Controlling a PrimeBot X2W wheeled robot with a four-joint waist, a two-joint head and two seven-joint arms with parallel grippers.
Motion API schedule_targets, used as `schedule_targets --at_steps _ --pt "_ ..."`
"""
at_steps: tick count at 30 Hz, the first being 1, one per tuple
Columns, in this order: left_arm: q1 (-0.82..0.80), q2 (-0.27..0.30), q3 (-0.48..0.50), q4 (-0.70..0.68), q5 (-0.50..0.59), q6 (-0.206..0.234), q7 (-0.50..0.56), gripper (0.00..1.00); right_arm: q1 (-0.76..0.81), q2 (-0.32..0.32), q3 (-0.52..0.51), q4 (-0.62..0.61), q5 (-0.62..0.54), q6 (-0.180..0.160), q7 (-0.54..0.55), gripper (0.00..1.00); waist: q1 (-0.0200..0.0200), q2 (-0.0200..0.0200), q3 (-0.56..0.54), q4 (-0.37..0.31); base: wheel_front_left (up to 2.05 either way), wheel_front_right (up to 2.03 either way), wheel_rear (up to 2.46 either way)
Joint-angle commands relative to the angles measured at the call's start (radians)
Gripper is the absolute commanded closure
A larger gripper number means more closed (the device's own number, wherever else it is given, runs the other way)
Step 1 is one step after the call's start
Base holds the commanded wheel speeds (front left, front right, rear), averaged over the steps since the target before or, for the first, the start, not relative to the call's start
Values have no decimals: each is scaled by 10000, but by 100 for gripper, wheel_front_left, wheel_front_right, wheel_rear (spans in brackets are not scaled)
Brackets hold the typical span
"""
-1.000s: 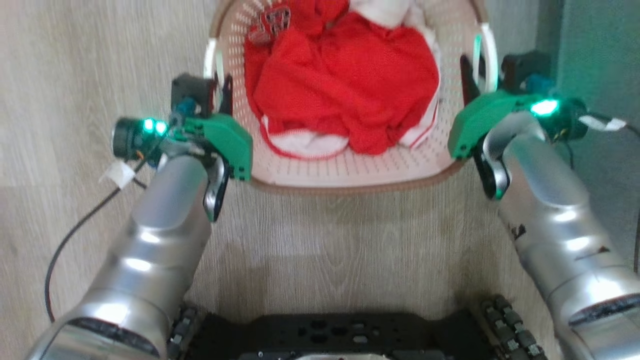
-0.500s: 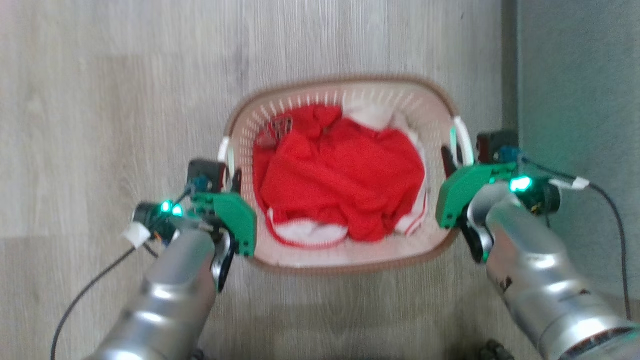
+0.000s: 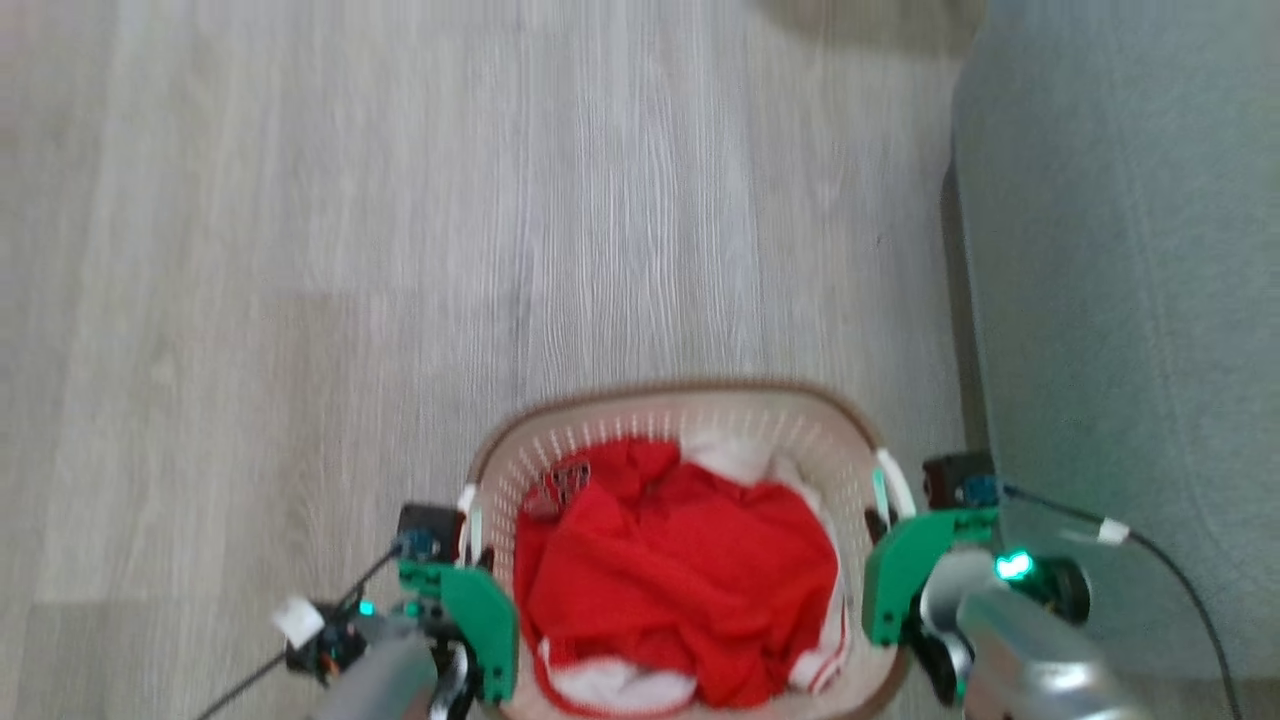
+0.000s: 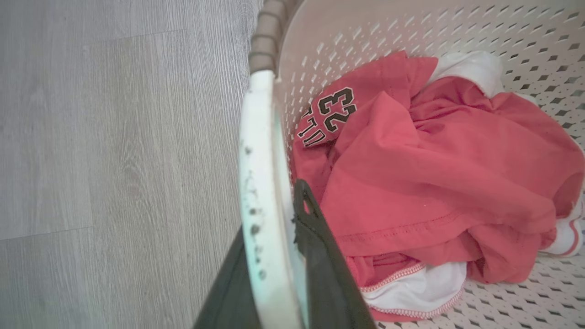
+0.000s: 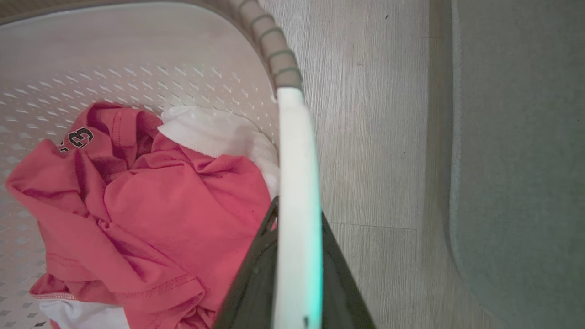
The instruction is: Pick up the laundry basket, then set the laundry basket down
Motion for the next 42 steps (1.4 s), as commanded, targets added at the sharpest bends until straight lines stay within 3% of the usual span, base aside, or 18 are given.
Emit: schedule_targets --at_steps 1,8,17,42 --pt "149 348 96 45 -91 -1 -29 100 186 -95 267 -52 118 12 -21 100 2 -1 -818 69 0 0 0" --pt "803 348 -376 248 -530 44 -9 100 934 -95 994 52 904 12 125 100 2 -1 -2041 94 0 0 0" --pt "1123 348 -763 495 -805 -15 63 100 1352 -95 1710 -33 1685 12 165 100 2 -1 -2781 -12 0 0 0" --pt "931 348 -1361 743 -1280 -38 104 100 1077 -95 2980 249 3153 12 -46 100 2 -1 -2855 -83 0 0 0"
